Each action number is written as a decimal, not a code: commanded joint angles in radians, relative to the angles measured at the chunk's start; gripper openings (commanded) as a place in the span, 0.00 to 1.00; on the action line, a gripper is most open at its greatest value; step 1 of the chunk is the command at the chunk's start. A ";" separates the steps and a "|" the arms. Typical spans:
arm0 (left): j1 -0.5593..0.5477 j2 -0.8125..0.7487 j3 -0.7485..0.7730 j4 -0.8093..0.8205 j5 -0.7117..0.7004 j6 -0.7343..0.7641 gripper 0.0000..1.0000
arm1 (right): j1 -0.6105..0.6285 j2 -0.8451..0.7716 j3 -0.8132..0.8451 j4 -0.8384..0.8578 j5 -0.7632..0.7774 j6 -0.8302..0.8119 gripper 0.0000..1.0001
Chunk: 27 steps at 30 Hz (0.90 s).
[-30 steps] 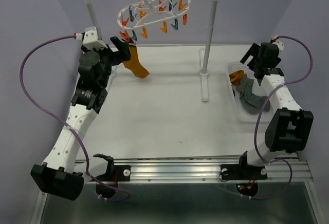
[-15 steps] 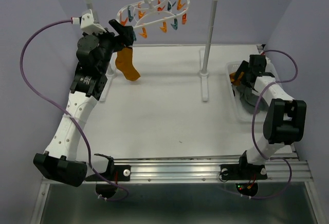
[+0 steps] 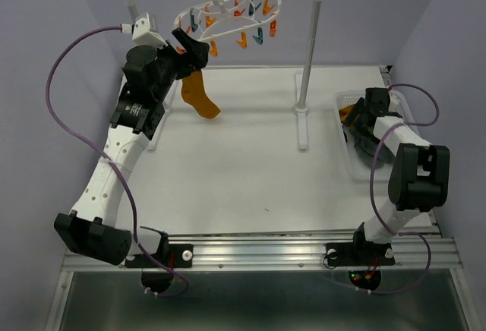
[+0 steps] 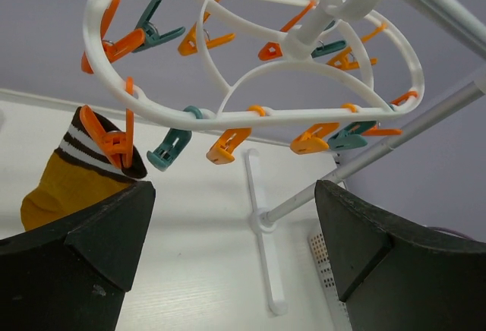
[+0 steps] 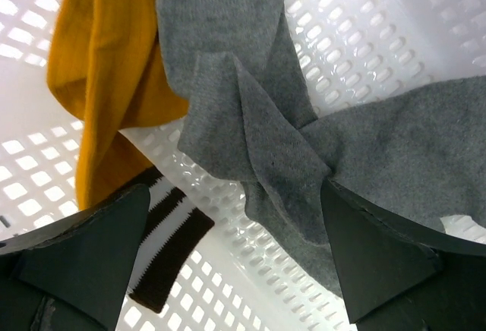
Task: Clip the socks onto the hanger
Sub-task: Pick up the sock from the bin.
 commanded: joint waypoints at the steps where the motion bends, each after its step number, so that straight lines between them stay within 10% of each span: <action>1: -0.004 -0.008 0.074 0.019 0.001 0.021 0.99 | 0.002 -0.030 -0.020 0.047 -0.010 0.022 1.00; 21: -0.006 0.031 0.049 -0.043 0.024 0.079 0.99 | 0.002 -0.093 -0.132 0.150 -0.009 -0.010 0.62; 27: -0.006 0.006 0.013 -0.031 0.000 0.079 0.99 | 0.002 -0.104 -0.123 0.151 0.042 -0.044 0.66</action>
